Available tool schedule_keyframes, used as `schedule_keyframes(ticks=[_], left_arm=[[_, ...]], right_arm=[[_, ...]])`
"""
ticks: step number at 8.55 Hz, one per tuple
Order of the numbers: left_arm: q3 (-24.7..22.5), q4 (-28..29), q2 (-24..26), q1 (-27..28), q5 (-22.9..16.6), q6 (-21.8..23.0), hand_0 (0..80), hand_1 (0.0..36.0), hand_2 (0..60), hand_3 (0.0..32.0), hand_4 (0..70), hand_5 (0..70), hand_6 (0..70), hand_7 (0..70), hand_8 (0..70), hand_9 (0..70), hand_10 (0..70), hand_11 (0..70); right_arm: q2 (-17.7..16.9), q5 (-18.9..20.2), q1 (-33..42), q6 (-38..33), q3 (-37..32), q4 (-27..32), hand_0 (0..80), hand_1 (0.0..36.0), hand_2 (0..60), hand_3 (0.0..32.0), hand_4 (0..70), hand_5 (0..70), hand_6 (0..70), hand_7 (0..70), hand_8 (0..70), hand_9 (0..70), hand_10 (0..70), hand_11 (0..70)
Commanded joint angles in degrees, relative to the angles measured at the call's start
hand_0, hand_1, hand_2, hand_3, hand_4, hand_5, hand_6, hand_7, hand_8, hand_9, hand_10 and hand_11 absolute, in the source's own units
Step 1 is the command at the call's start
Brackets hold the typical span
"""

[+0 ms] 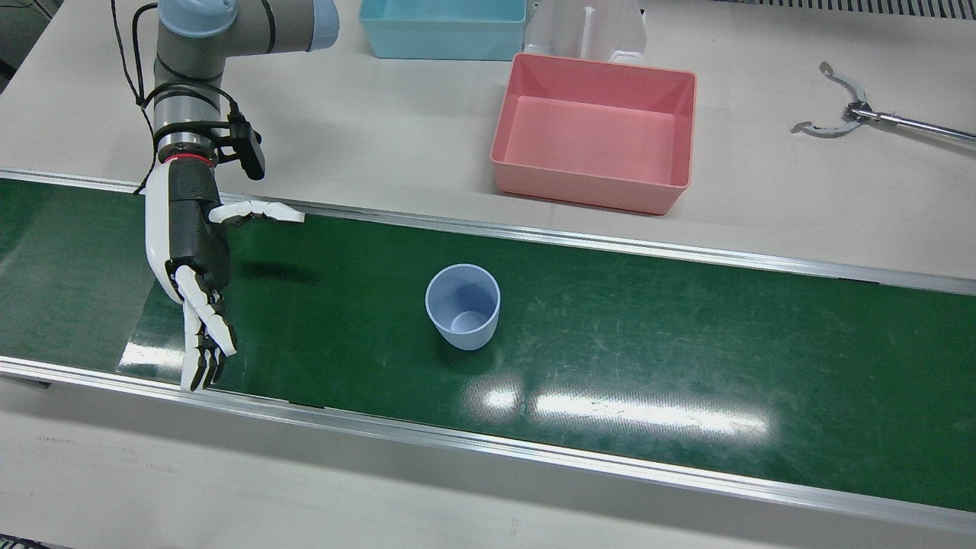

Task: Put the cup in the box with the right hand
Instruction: 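Move the open right hand toward the approaching blue cup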

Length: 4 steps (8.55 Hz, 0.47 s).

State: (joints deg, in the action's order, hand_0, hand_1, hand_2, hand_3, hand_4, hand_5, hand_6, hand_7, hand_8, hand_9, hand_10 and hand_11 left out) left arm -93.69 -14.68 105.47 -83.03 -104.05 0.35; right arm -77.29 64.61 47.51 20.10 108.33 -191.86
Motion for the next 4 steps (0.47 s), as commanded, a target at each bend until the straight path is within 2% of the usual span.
schedule_keyframes(ticks=[1,2,3,4], left_arm=[[0.0,0.0,0.0,0.0,0.0,0.0,0.0,0.0,0.0,0.0,0.0,0.0,0.0,0.0,0.0,0.0,0.0,0.0],[0.0,0.0,0.0,0.0,0.1,0.0,0.0,0.0,0.0,0.0,0.0,0.0,0.0,0.0,0.0,0.0,0.0,0.0],[0.0,0.0,0.0,0.0,0.1,0.0,0.0,0.0,0.0,0.0,0.0,0.0,0.0,0.0,0.0,0.0,0.0,0.0],[0.0,0.0,0.0,0.0,0.0,0.0,0.0,0.0,0.0,0.0,0.0,0.0,0.0,0.0,0.0,0.0,0.0,0.0]], right_arm=[[-0.1,0.0,0.0,-0.1,0.0,0.0,49.1,21.5,12.1,0.0,0.0,4.9,0.0,0.0,0.0,0.0,0.0,0.0],[0.0,0.0,0.0,-0.2,0.0,0.1,48.8,22.1,15.1,0.0,0.0,4.9,0.0,0.0,0.0,0.0,0.0,0.0],[0.1,-0.2,0.0,-0.7,0.0,0.5,49.0,21.5,13.3,0.0,0.0,4.9,0.0,0.0,0.0,0.0,0.0,0.0],[0.4,-1.5,0.0,-2.4,0.3,0.4,48.6,21.8,14.6,0.0,0.0,4.9,0.0,0.0,0.0,0.0,0.0,0.0]])
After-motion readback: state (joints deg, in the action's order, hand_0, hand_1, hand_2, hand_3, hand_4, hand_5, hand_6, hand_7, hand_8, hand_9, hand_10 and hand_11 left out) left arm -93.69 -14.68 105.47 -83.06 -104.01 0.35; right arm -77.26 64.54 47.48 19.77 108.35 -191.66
